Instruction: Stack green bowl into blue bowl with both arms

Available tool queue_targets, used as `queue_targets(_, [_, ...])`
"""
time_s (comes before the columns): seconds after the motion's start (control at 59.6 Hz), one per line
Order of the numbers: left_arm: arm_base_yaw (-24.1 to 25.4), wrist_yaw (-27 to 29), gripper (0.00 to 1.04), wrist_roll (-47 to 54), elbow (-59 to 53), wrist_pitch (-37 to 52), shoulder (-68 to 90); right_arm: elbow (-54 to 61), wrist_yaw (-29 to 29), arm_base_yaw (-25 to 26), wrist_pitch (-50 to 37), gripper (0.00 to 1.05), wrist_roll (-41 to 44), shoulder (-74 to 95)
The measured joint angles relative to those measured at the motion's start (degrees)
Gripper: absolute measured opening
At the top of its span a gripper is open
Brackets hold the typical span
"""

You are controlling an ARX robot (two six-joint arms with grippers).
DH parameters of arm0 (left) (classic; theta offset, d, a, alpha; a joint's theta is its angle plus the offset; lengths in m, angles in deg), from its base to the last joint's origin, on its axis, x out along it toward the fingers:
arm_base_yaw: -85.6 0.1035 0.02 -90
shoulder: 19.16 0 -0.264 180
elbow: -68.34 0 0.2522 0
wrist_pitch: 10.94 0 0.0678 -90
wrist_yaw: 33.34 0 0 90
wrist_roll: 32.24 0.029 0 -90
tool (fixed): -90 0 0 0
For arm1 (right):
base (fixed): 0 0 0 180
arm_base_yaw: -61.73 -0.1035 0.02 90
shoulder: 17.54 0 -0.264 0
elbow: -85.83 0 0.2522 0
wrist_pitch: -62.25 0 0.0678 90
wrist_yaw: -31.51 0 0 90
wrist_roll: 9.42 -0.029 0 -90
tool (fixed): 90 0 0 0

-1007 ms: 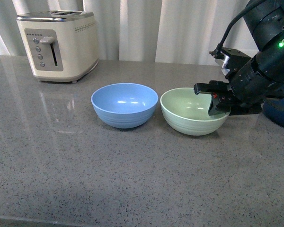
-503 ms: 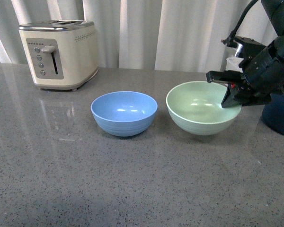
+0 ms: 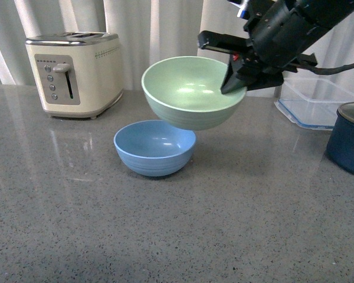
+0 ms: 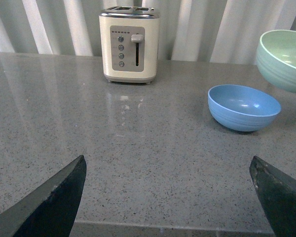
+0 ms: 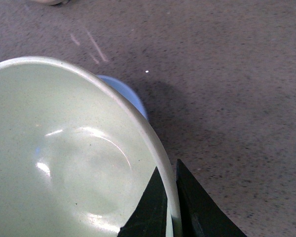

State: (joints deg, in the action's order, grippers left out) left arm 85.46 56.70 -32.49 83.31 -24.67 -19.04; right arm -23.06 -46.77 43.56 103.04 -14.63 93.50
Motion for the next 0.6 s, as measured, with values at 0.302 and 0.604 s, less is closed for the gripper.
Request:
queue_targets(0.302, [0.0,0.0,0.98,0.0,0.0,0.0,0.0,-4.76,1.57,-3.56,0.63,0.02,0.04,4.83])
queue_targets(0.604, [0.0,0.0,0.98,0.0,0.0,0.0,0.0,-11.34,2.43,-3.8,1.88,0.02,0.5,11.8])
